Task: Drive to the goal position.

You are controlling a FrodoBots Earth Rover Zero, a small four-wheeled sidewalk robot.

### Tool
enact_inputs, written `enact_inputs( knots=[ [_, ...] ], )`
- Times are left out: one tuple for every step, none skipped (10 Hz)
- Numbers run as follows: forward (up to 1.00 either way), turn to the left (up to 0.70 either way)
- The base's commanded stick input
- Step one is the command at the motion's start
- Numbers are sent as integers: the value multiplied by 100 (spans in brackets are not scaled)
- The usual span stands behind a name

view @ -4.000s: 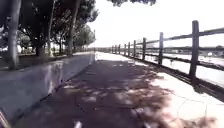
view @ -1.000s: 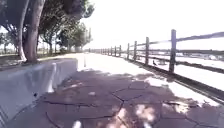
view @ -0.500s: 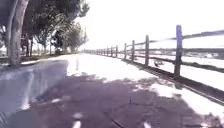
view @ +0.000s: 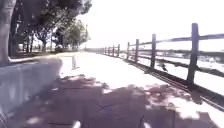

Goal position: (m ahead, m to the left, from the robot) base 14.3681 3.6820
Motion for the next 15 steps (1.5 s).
enact_inputs(
  knots=[
    [100, 0],
    [100, 0],
    [100, 0],
    [100, 0],
    [100, 0],
    [100, 0],
    [100, 0],
    [100, 0],
    [100, 0],
    [100, 0],
    [100, 0],
    [100, 0],
    [100, 0],
    [100, 0],
    [100, 0]
  ],
)
